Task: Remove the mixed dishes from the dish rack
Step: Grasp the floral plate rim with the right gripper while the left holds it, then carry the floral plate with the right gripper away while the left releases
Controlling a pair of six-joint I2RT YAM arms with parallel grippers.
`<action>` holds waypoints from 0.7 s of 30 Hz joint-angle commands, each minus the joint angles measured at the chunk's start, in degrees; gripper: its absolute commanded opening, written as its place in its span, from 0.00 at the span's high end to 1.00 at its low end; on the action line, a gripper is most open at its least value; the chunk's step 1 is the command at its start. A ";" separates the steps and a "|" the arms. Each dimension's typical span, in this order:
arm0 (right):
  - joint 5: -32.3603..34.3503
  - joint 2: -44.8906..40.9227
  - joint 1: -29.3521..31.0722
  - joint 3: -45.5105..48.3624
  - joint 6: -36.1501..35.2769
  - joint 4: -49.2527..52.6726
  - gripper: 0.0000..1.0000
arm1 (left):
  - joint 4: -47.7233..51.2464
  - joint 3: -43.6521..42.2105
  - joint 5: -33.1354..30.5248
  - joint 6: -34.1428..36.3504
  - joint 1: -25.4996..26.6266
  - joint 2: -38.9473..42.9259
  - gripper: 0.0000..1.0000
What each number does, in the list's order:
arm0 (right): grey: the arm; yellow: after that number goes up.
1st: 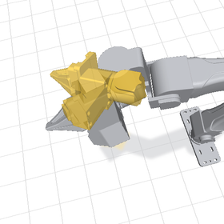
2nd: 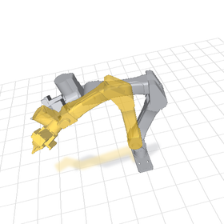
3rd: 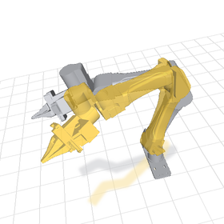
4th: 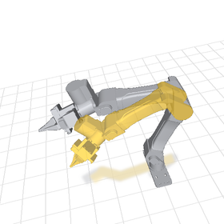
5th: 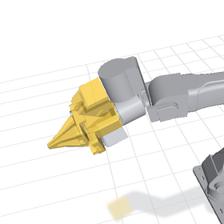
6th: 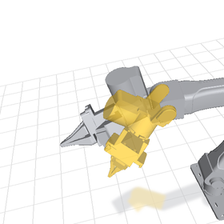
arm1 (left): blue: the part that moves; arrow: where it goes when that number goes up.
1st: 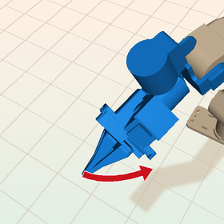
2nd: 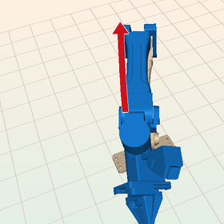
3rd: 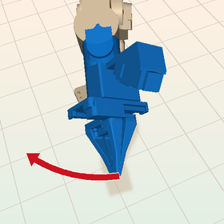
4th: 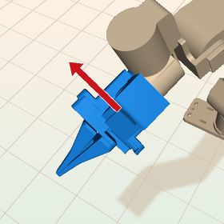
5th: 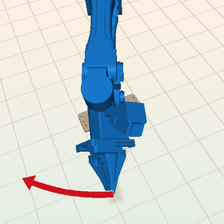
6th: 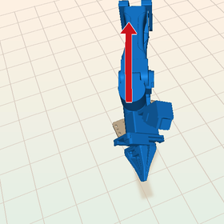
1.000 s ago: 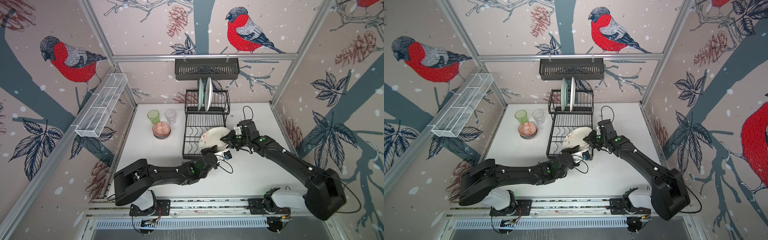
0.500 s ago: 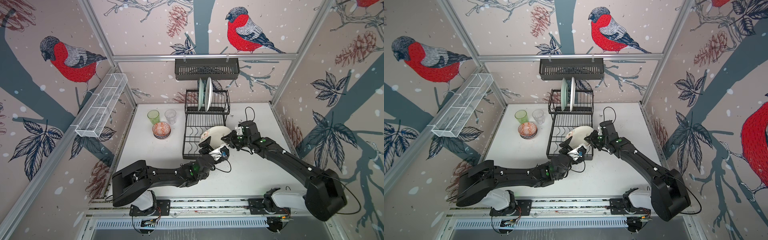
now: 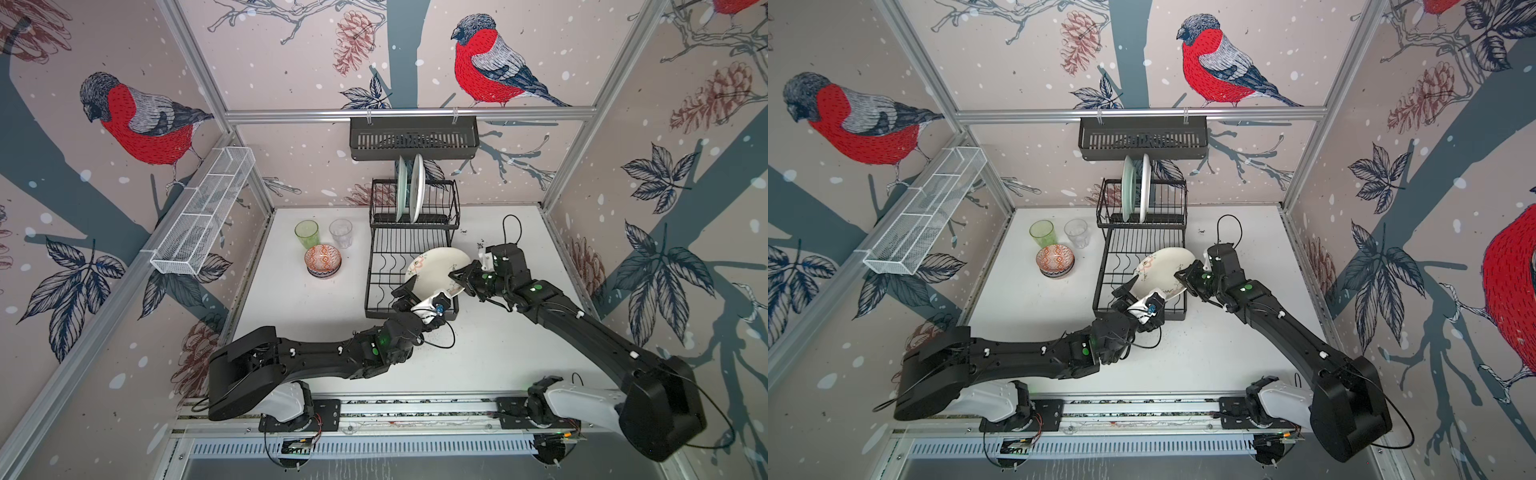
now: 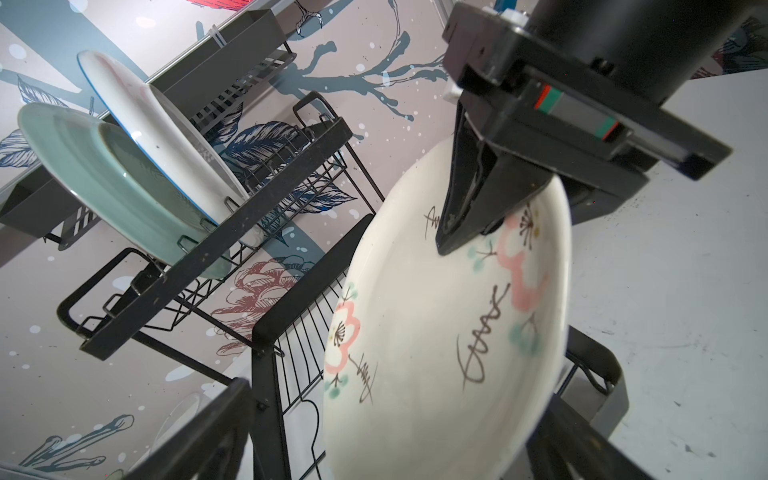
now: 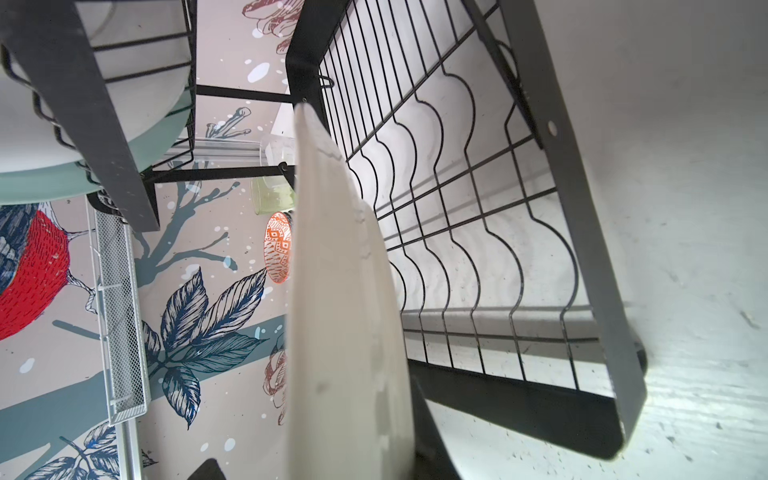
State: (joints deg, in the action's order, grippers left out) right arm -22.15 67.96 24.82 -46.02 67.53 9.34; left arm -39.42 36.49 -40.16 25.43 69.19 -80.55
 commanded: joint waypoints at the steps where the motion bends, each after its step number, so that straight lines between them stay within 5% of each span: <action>1: 1.83 -1.87 -0.79 0.85 -0.91 -2.42 1.00 | -1.82 -0.46 -1.93 -2.40 -0.01 1.66 0.02; 14: 8.96 -15.27 -5.09 5.94 -0.80 3.33 1.00 | -1.68 -5.62 1.49 -9.51 0.05 9.38 0.02; 21: 3.61 -20.84 -18.84 6.13 -6.32 8.09 1.00 | -2.58 -6.37 -2.15 -10.48 -0.02 9.83 0.02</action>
State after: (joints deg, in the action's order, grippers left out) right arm -15.59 48.01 9.02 -39.09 64.27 18.35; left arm -39.68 30.35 -40.36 16.34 69.17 -71.16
